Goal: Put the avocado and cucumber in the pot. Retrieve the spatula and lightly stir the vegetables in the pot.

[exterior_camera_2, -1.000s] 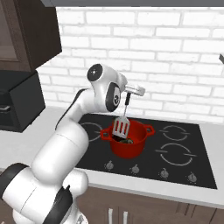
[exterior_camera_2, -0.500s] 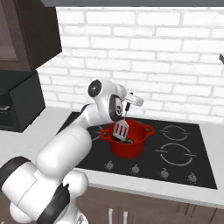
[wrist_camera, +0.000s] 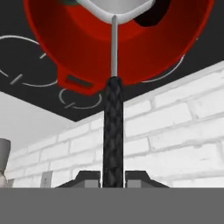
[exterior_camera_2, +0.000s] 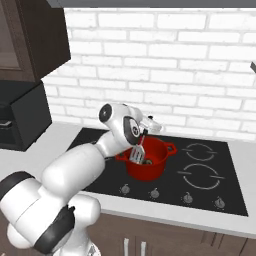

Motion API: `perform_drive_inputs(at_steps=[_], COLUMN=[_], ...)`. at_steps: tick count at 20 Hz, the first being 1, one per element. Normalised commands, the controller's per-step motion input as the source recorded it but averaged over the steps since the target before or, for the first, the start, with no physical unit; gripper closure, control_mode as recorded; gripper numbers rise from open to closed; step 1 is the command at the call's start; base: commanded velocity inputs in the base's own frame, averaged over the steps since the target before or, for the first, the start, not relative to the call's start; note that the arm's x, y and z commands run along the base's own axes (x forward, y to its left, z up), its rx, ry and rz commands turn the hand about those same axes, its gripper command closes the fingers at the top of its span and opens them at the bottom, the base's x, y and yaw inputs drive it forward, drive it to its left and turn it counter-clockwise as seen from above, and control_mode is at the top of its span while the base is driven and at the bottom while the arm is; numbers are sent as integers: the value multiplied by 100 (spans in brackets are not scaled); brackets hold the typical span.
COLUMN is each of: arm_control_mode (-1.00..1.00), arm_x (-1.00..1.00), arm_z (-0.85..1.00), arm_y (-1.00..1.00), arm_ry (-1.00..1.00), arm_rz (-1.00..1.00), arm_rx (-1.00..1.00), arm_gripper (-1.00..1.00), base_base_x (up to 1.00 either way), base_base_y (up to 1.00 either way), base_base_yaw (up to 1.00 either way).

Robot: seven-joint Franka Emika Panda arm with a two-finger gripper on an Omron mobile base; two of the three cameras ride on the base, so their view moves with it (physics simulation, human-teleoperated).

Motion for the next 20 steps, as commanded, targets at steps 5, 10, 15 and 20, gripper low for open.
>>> perform_drive_inputs(at_steps=[5,10,15,20], arm_control_mode=[-100,-100,-100,-100], arm_x=[1,7,51,48], arm_z=[-35,-34,-27,-39], arm_y=[0,0,4,2], arm_ry=[-1,-8,-28,-27], arm_rz=[-5,0,6,15], arm_rx=[-1,-14,-15,-10], arm_gripper=[100,100,100,100], base_base_x=[0,0,0,0], base_base_y=[0,0,0,0], base_base_yaw=[0,0,0,0])
